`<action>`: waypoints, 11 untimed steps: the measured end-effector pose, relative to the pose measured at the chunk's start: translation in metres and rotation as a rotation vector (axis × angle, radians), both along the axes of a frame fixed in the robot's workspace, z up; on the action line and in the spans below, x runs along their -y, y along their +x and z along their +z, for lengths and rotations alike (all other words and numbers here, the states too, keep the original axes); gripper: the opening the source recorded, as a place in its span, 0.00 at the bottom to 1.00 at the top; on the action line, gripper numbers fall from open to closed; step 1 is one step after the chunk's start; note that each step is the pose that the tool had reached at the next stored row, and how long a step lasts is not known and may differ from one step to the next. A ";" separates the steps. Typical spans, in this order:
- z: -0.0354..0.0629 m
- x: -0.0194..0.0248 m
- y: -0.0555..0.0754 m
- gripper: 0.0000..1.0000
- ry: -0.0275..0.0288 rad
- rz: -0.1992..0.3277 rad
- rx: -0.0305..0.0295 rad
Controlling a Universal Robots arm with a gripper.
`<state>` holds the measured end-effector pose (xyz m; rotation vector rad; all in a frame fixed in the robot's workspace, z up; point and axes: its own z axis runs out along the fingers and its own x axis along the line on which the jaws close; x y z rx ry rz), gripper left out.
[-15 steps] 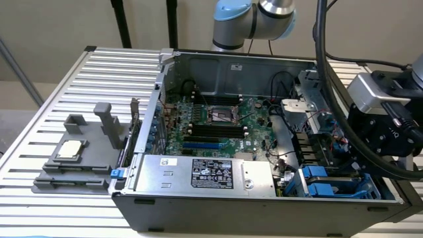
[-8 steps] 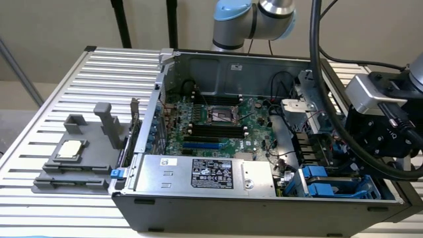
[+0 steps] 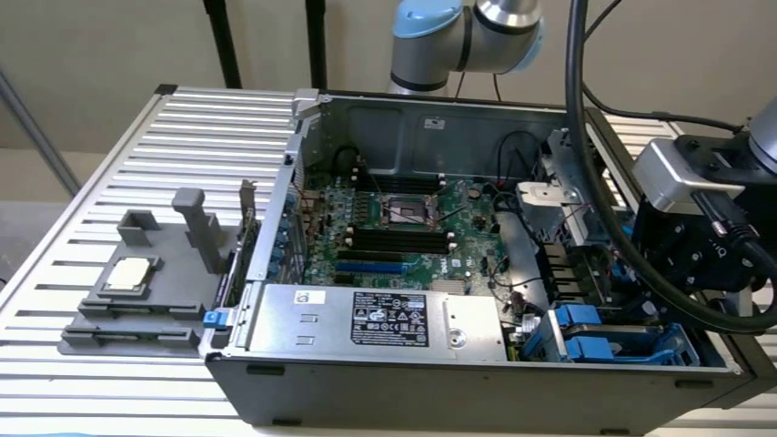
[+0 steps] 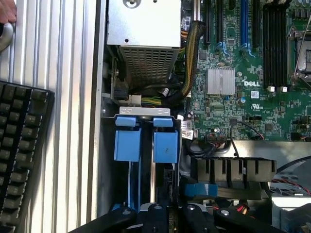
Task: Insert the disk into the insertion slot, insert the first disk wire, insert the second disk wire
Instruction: 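Insert the first disk wire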
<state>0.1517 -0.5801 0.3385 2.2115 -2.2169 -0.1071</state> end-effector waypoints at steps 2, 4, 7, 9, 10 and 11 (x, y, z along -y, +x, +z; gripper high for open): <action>-0.0001 0.0000 0.000 0.17 0.0001 0.000 0.0000; -0.0003 -0.0001 0.001 0.17 0.0003 0.000 0.0000; -0.0006 0.0000 0.001 0.17 -0.0001 0.000 0.0000; -0.0011 0.0000 0.001 0.17 0.0000 0.000 0.0001; -0.0015 -0.0001 0.001 0.17 0.0001 0.000 0.0000; -0.0019 -0.0001 0.001 0.17 0.0002 0.000 0.0000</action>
